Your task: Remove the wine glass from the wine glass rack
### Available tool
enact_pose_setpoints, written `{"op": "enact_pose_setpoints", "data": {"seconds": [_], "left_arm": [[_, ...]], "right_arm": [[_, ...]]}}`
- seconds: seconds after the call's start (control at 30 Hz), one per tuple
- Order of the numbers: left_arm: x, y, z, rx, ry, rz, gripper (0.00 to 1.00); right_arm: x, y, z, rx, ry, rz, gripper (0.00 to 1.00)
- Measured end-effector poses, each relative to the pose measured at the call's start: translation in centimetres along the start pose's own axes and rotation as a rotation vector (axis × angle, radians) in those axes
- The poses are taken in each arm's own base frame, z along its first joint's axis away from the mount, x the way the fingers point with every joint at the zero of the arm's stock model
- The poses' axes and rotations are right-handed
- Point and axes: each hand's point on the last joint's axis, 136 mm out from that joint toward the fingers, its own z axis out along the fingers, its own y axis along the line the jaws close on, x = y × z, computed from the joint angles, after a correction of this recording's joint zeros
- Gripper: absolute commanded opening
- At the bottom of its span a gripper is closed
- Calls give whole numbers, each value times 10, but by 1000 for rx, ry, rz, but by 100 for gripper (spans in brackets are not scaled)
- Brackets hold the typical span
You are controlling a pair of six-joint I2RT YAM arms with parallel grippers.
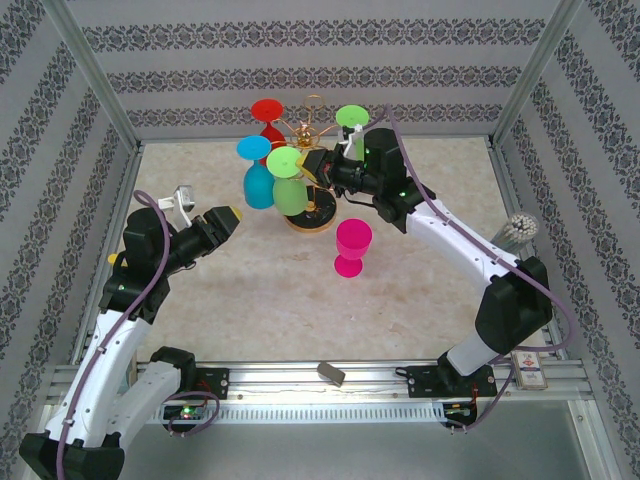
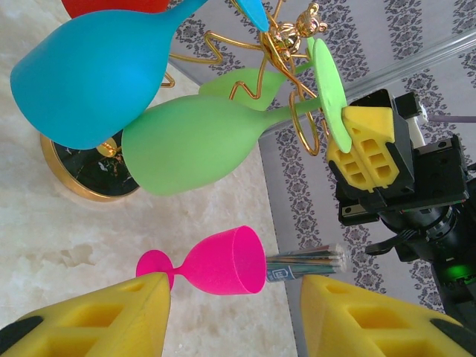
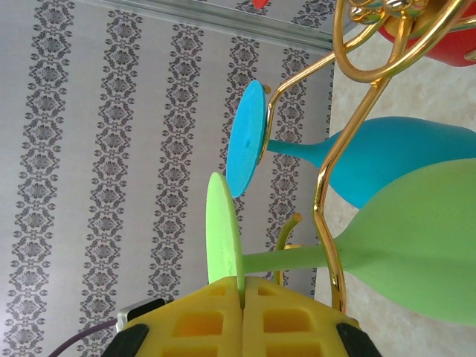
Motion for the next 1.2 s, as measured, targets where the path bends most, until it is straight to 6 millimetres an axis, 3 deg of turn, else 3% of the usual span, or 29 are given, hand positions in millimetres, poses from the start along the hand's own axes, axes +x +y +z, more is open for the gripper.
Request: {"op": "enact_pose_setpoints", "data": {"seconds": [1.2], "left_arm": [[2, 2, 0, -8, 6, -5, 50]], "right_arm": [[-26, -3, -8, -6, -70, 13, 0]]}}
